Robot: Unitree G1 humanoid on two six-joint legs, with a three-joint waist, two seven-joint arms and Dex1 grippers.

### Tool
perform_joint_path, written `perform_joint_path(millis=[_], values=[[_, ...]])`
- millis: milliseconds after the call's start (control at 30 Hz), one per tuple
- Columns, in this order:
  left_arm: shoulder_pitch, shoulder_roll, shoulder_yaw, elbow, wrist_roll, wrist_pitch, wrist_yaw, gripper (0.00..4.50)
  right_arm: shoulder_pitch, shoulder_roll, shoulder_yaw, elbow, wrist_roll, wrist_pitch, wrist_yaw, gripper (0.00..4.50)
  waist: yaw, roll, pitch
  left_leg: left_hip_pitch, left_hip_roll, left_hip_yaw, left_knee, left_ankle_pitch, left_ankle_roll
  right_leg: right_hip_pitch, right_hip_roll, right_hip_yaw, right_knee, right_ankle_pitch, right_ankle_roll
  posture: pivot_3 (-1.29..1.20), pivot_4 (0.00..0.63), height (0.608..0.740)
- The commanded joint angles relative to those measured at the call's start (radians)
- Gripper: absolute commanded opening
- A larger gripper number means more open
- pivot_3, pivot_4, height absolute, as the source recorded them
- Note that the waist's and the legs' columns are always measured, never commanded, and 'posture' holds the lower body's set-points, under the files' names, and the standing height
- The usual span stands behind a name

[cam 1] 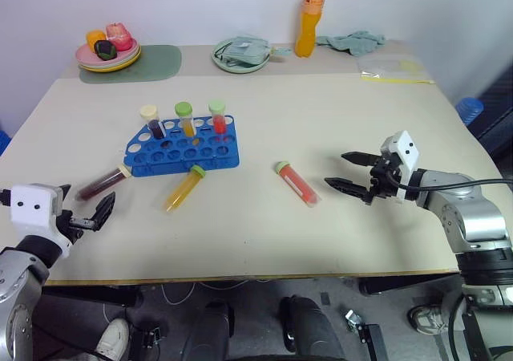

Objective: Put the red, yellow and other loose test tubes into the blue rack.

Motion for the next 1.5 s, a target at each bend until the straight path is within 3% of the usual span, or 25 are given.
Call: perform_joint_path(millis=[33, 333, 867, 1067, 1200, 1500], values=[[-0.002, 0.017, 0.013, -0.007, 0.01, -0.023, -0.003, 4.46, -0.006, 0.005, -0.027, -0.035, 0.02, -0.005, -0.001, 4.5, 0.0, 0.0, 0.0, 0.0, 0.0, 0.0, 0.0, 0.0, 0.0, 0.0, 0.0, 0.0, 0.0, 0.0, 0.0, 0.0, 0.15, 0.74], [-0.004, 0.023, 0.004, -0.011, 0.01, -0.016, -0.009, 4.46, -0.023, 0.004, -0.017, -0.067, 0.026, 0.027, -0.004, 4.5, 0.0, 0.0, 0.0, 0.0, 0.0, 0.0, 0.0, 0.0, 0.0, 0.0, 0.0, 0.0, 0.0, 0.0, 0.0, 0.0, 0.15, 0.74], [-0.016, 0.002, -0.088, -0.049, 0.006, -0.048, -0.037, 4.46, -0.156, 0.019, 0.102, -0.232, 0.005, 0.334, -0.137, 4.5, 0.001, 0.0, 0.0, 0.0, 0.0, 0.0, 0.0, 0.0, 0.0, 0.0, 0.0, 0.0, 0.001, 0.0, 0.0, 0.0, 0.15, 0.74], [0.006, 0.028, -0.28, -0.156, 0.018, -0.072, -0.135, 4.46, -0.418, 0.132, 0.173, -0.181, 0.013, 0.881, -0.326, 4.5, -0.005, 0.0, 0.0, 0.0, 0.0, 0.0, 0.0, 0.0, 0.0, -0.003, 0.0, 0.001, 0.003, 0.0, -0.001, 0.0, 0.15, 0.74], [-0.034, 0.01, -0.411, -0.176, 0.031, -0.074, -0.15, 4.46, -0.591, 0.204, 0.259, -0.089, -0.017, 1.125, -0.415, 4.5, 0.002, 0.001, 0.0, -0.001, 0.0, 0.0, 0.0, 0.0, 0.0, -0.004, 0.0, 0.001, 0.003, 0.0, -0.001, 0.0, 0.15, 0.74], [-0.055, -0.007, -0.54, -0.176, 0.067, -0.108, -0.156, 4.46, -0.744, 0.235, 0.416, 0.177, 0.043, 1.173, -0.481, 4.5, -0.007, 0.001, 0.0, -0.003, -0.001, 0.002, -0.001, 0.0, 0.0, -0.006, -0.001, 0.001, 0.003, 0.0, -0.001, 0.0, 0.15, 0.74]])
